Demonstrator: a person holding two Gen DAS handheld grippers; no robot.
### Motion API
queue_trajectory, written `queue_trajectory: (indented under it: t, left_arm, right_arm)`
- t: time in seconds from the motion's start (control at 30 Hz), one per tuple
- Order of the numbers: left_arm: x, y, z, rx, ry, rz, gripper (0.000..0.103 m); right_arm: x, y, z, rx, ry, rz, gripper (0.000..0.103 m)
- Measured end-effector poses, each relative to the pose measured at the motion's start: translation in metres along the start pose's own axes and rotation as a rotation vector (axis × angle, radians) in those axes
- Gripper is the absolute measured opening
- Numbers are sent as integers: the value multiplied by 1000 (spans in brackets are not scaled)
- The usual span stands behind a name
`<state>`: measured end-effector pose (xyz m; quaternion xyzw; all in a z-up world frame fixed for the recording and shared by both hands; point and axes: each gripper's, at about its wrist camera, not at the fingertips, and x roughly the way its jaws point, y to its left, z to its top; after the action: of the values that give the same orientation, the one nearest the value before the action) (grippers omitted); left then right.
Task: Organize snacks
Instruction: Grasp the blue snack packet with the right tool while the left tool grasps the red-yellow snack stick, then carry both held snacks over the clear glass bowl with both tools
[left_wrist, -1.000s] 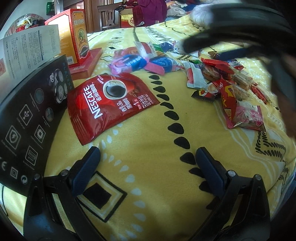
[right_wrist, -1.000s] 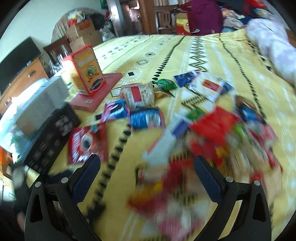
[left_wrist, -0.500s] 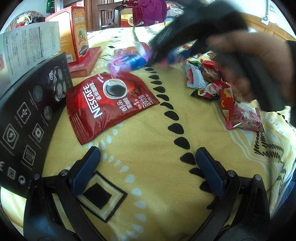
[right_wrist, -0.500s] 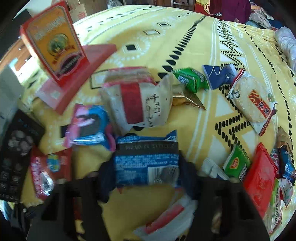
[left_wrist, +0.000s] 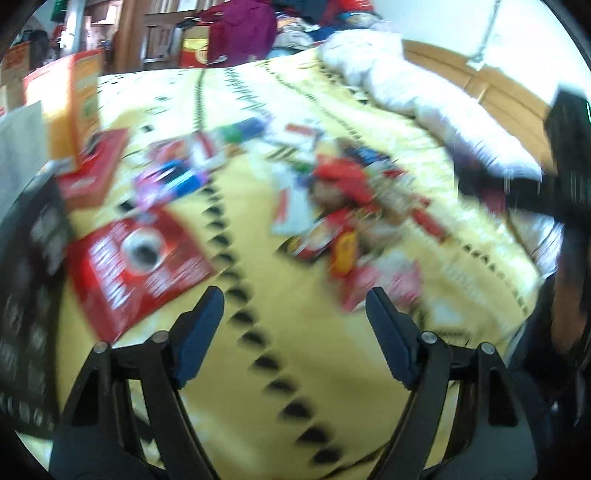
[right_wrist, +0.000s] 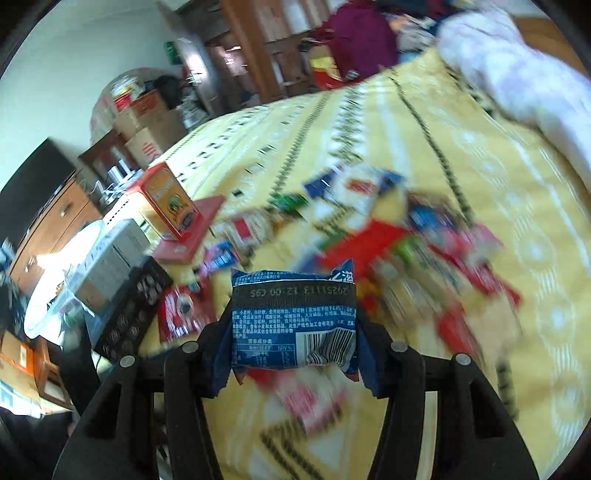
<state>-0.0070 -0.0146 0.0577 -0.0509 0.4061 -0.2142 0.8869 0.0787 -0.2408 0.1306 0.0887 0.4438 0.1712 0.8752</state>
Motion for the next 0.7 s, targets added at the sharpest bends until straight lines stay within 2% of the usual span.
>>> queue_trajectory:
  t: [0.1, 0.17, 0.2, 0.23, 0.4, 0.47, 0.5, 0.57, 0.7]
  left_arm:
    - [22, -13, 13, 14, 20, -27, 78]
    - [45, -16, 16, 5, 84, -53, 66]
    - [55, -16, 16, -7, 118, -88, 56]
    - [61, -16, 15, -27, 144, -114, 53]
    - [71, -15, 16, -51, 139, -108, 51]
    - [73, -15, 17, -42, 154, -106, 37]
    - [74, -15, 18, -39, 170, -125, 21]
    - [68, -15, 20, -36, 175, -124, 20]
    - [36, -12, 28, -25, 128, -58, 19]
  right_arm:
    - [-1, -17, -22, 54, 23, -7, 59]
    - [-3, -26, -31, 67, 27, -5, 59]
    - [-3, -28, -33, 71, 27, -5, 59]
    - [-4, -31, -34, 74, 28, -3, 59]
    - [-9, -38, -39, 74, 30, 5, 59]
    - [-8, -36, -40, 73, 31, 9, 59]
    - [-8, -34, -40, 71, 30, 11, 59]
    - [-8, -30, -39, 67, 25, 15, 59]
    - [-15, -14, -33, 38, -3, 20, 59]
